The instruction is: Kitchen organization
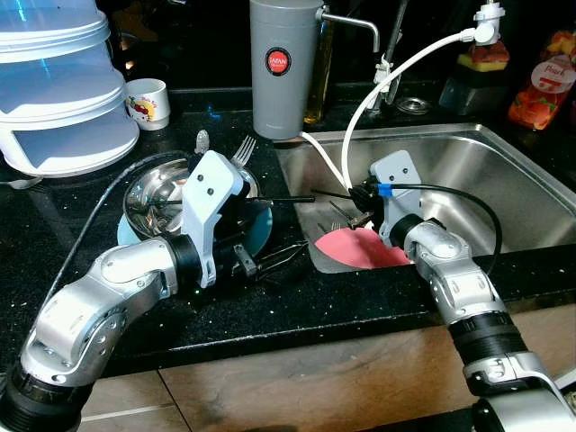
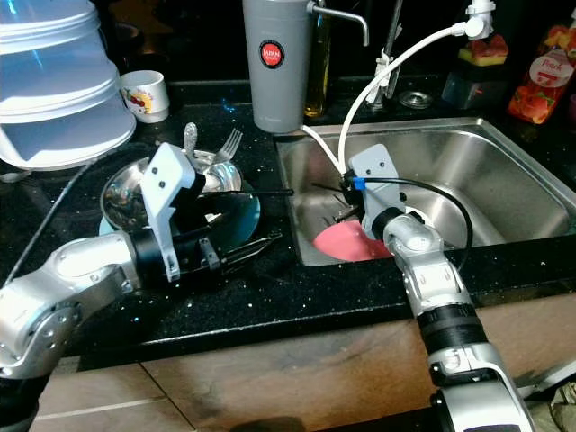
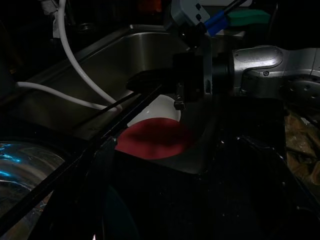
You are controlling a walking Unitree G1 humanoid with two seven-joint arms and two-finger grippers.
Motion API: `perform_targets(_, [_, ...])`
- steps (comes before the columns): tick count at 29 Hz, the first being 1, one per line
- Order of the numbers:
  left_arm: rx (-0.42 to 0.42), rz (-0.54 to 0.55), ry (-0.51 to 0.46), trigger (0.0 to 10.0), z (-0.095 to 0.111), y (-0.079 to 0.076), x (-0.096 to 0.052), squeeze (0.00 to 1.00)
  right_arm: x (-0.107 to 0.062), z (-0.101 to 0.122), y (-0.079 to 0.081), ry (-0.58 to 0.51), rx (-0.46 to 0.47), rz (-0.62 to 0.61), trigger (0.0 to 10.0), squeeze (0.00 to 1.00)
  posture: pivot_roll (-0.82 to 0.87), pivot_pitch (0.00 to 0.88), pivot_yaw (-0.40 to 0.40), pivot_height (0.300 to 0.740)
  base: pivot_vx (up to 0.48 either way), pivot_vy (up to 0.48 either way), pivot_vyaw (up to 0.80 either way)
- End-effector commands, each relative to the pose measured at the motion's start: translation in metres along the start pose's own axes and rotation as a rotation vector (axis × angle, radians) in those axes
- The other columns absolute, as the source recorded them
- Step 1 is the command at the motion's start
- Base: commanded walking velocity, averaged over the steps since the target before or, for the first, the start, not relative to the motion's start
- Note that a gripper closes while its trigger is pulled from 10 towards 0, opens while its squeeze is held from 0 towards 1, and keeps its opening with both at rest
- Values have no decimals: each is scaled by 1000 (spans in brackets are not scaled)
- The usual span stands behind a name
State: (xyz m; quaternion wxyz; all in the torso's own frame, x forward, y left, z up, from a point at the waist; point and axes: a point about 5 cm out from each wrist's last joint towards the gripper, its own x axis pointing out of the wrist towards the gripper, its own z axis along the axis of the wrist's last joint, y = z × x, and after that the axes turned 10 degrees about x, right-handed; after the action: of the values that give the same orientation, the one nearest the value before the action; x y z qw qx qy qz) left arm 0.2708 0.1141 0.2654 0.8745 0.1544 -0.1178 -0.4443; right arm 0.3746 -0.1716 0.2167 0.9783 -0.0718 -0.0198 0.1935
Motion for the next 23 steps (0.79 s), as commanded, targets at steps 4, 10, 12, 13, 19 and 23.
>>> perform_targets(4, [-14, 13, 20, 10000, -5, 1, -2, 0, -1, -9, 0, 41, 20, -4, 10000, 1000, 49, 83, -18, 740, 0, 0, 0])
perform_targets(10, [-26, -1, -20, 10000, 1, 1, -2, 0, 0, 0, -5, -5, 9, -53, 10000, 0, 51, 85, -16, 740, 0, 0, 0])
perform_targets(12, [-33, -17, -34, 10000, 3, 0, -2, 0, 1, 4, -7, -32, 18, -66, 10000, 0, 52, 84, -16, 740, 0, 0, 0])
perform_targets(13, [-36, -26, -39, 10000, 4, -1, -2, 0, 1, 6, -7, -47, 21, -73, 10000, 0, 52, 84, -16, 740, 0, 0, 0])
perform_targets(19, [-82, -222, -151, 10000, 36, -11, -25, 0, -1, 44, -19, -313, 254, -129, 10000, 0, 55, 79, -16, 740, 0, 0, 0])
perform_targets(23, [-79, -279, -182, 10000, 57, -4, -49, 0, -3, 54, -20, -372, 351, -102, 10000, 0, 60, 73, -19, 740, 0, 0, 0])
